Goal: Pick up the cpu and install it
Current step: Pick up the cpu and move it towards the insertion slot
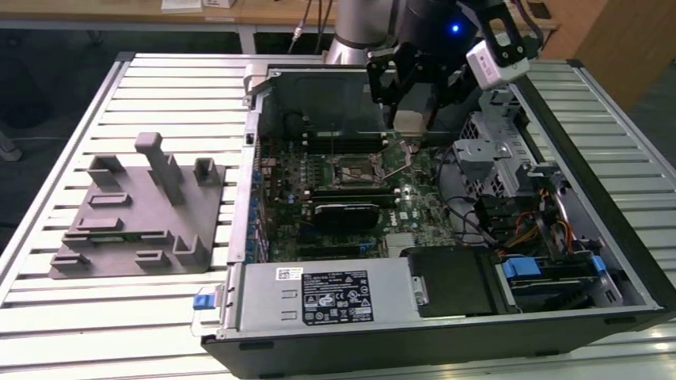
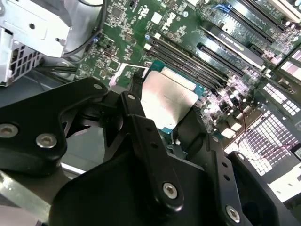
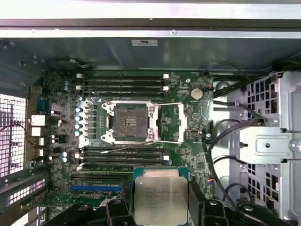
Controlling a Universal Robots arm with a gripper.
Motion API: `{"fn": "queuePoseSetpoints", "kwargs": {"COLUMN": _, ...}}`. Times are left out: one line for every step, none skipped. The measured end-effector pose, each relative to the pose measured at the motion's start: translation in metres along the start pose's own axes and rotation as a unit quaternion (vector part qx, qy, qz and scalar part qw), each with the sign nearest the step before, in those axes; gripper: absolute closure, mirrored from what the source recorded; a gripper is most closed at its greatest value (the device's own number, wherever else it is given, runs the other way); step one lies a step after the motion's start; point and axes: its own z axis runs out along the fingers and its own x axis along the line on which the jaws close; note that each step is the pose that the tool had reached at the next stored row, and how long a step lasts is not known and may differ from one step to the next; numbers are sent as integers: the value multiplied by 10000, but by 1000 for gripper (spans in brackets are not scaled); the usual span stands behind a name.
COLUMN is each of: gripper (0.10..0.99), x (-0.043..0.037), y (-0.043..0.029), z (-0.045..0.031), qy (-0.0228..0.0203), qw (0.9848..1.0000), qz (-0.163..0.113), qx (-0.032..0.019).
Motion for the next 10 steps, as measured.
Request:
{"fn": "queuePoseSetpoints", "kwargs": {"gripper": 545, "x": 12, "y": -1, "z": 18, "qy": 1, "qw": 10000, "qz": -11, "qx": 0}}
{"fn": "queuePoseSetpoints", "kwargs": {"gripper": 545, "x": 24, "y": -2, "z": 37, "qy": 1, "qw": 10000, "qz": -22, "qx": 0}}
{"fn": "queuePoseSetpoints", "kwargs": {"gripper": 545, "x": 37, "y": -3, "z": 55, "qy": 2, "qw": 10000, "qz": -33, "qx": 0}}
{"fn": "queuePoseSetpoints", "kwargs": {"gripper": 545, "x": 49, "y": -4, "z": 73, "qy": 2, "qw": 10000, "qz": -43, "qx": 0}}
{"fn": "queuePoseSetpoints", "kwargs": {"gripper": 545, "x": 60, "y": -6, "z": 91, "qy": 3, "qw": 10000, "qz": -53, "qx": 1}}
{"fn": "queuePoseSetpoints", "kwargs": {"gripper": 545, "x": 71, "y": -7, "z": 110, "qy": 4, "qw": 10000, "qz": -63, "qx": 1}}
{"fn": "queuePoseSetpoints", "kwargs": {"gripper": 545, "x": 81, "y": -8, "z": 129, "qy": 4, "qw": 10000, "qz": -74, "qx": 2}}
{"fn": "queuePoseSetpoints", "kwargs": {"gripper": 545, "x": 88, "y": -9, "z": 147, "qy": 5, "qw": 10000, "qz": -84, "qx": 2}}
{"fn": "queuePoseSetpoints", "kwargs": {"gripper": 545, "x": 93, "y": -10, "z": 165, "qy": 6, "qw": 10000, "qz": -92, "qx": 2}}
{"fn": "queuePoseSetpoints", "kwargs": {"gripper": 545, "x": 96, "y": -11, "z": 183, "qy": 6, "qw": 9999, "qz": -101, "qx": 3}}
